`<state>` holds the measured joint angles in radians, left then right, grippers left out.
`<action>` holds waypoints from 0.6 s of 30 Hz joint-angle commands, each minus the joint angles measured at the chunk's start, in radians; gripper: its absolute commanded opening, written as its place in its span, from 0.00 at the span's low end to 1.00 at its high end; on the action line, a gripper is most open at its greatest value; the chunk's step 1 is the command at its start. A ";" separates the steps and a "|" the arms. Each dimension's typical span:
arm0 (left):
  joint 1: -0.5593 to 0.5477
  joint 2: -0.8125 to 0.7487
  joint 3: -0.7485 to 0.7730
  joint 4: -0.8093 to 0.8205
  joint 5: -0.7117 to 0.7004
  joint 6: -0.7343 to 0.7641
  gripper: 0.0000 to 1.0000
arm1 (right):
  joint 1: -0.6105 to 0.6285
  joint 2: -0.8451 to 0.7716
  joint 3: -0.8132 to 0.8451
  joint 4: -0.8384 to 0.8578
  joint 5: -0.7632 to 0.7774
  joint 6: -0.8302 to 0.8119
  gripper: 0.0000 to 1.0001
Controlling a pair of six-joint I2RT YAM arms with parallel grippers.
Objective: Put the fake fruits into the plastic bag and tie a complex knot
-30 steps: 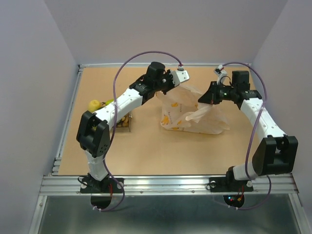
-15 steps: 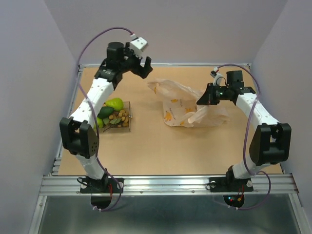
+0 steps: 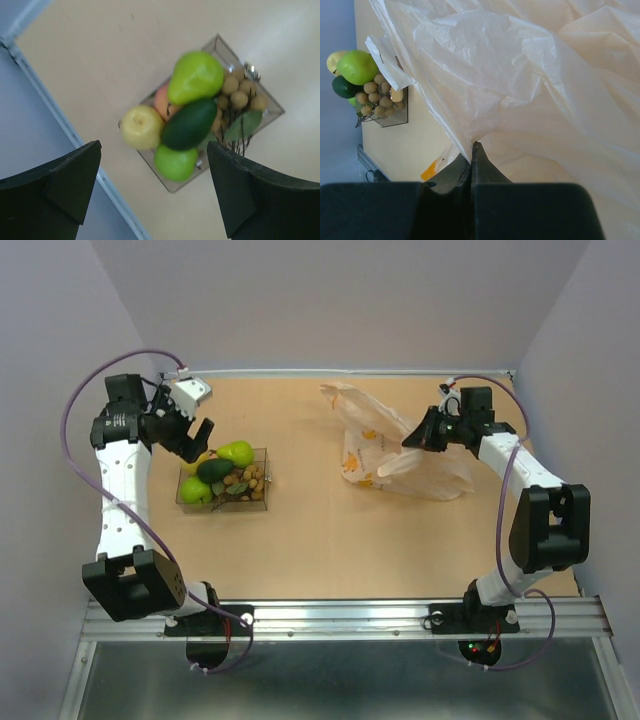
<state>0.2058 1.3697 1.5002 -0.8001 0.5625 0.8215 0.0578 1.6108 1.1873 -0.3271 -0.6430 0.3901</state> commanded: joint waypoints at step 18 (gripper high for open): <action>0.004 0.014 -0.302 0.058 0.051 0.510 0.83 | 0.022 -0.058 -0.012 0.049 -0.055 -0.020 0.00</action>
<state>0.2108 1.3659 1.2057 -0.7879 0.5354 1.2579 0.0734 1.5951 1.1873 -0.3206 -0.6704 0.3920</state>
